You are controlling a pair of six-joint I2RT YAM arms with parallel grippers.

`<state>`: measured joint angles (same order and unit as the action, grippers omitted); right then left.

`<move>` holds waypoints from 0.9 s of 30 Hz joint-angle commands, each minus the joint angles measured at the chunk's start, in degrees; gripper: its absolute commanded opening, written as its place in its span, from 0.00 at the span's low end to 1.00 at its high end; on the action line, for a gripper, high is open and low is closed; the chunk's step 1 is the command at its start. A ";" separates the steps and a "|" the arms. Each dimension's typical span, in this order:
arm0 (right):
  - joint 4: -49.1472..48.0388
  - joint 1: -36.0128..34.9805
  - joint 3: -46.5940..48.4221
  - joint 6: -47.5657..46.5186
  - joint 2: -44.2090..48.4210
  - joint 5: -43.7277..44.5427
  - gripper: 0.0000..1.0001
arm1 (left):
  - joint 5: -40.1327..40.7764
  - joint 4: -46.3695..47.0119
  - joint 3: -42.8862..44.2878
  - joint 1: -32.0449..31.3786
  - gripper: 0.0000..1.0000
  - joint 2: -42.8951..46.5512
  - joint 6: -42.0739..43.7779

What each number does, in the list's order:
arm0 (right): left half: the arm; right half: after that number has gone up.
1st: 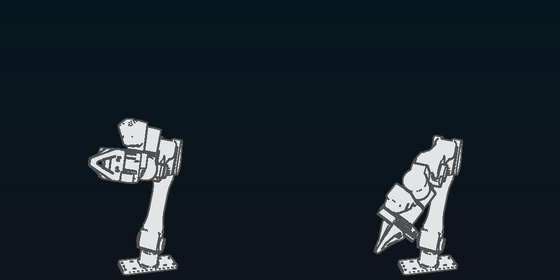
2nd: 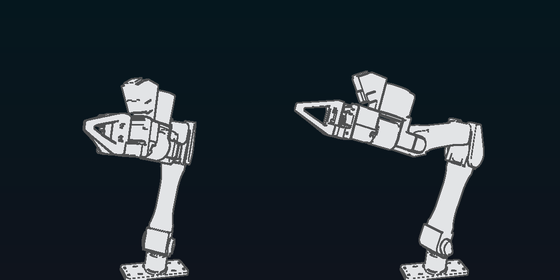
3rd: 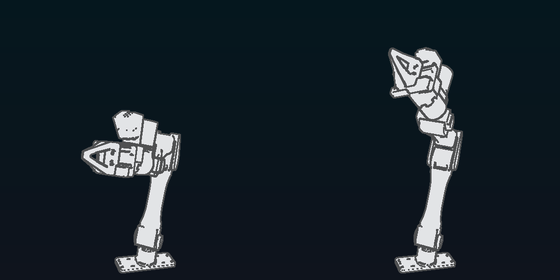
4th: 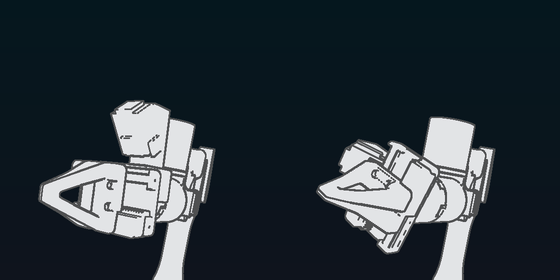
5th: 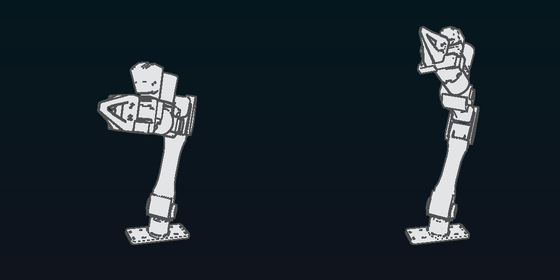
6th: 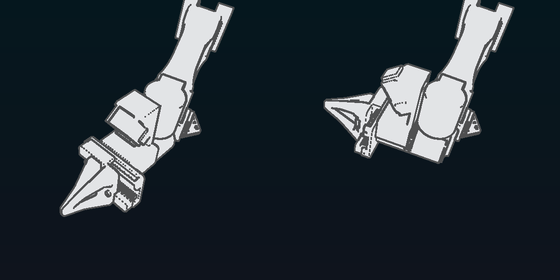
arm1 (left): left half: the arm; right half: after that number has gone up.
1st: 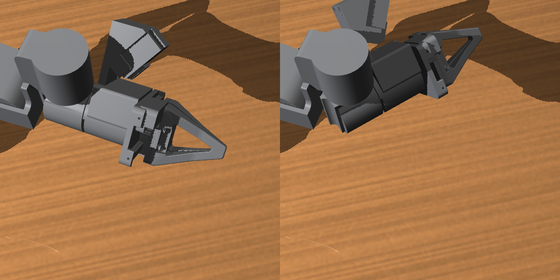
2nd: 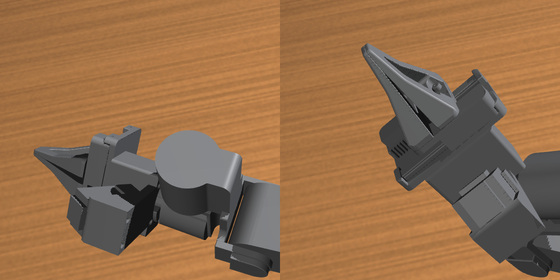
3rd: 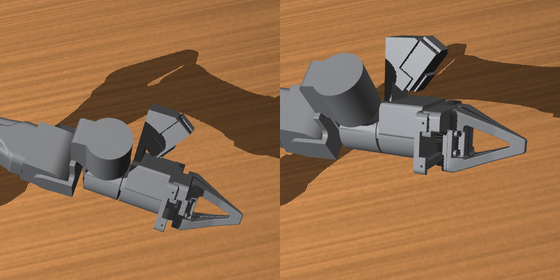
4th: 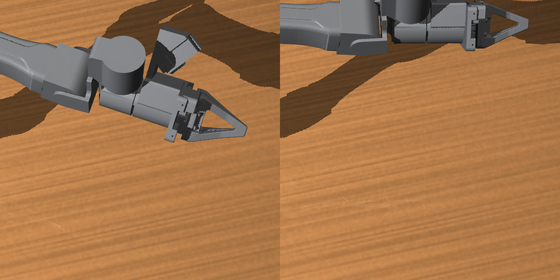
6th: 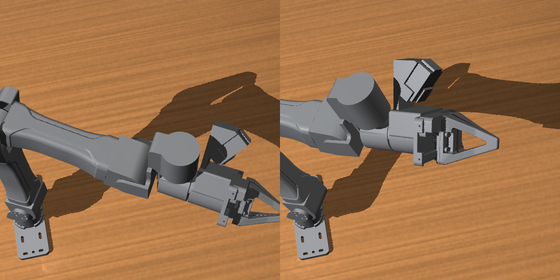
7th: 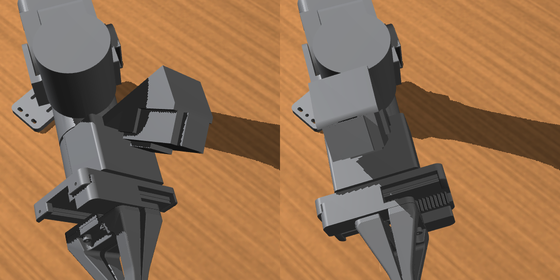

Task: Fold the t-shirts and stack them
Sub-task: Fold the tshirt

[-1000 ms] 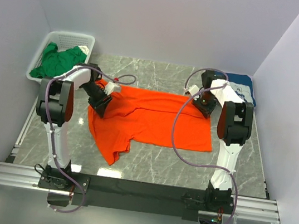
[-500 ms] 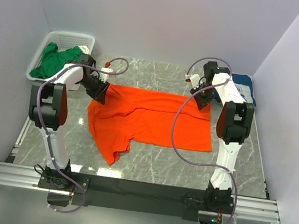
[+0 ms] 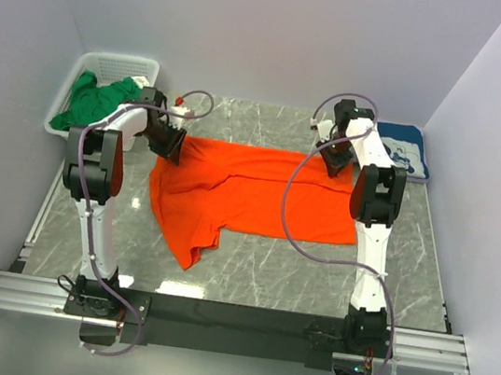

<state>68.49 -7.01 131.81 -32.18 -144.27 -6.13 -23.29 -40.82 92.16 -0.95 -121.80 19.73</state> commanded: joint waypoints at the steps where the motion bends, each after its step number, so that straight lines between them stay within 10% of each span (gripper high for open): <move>1: -1.34 -0.64 4.51 2.48 -0.94 1.56 0.24 | -0.08 1.97 4.43 0.16 0.44 -0.11 -2.07; 6: -5.90 -1.08 -15.01 -0.85 16.00 -2.13 0.40 | -9.39 -3.81 2.77 0.25 0.59 11.47 4.43; 8: -8.81 -1.26 -25.05 -4.18 26.55 -3.79 0.70 | -11.15 -6.72 -0.55 0.25 0.60 17.00 9.61; 10: -9.60 -1.43 -31.23 -5.34 34.44 -3.28 0.78 | -13.53 -11.29 -4.16 0.16 0.61 20.70 15.50; 27: -27.78 -4.77 -76.17 -15.63 54.44 6.04 0.58 | -4.75 -1.29 -47.50 -10.64 0.59 48.84 29.13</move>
<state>48.38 -11.07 56.93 -45.74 -91.42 -2.35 -28.73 -47.20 46.02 -10.35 -76.64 44.91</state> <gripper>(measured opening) 0.575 0.587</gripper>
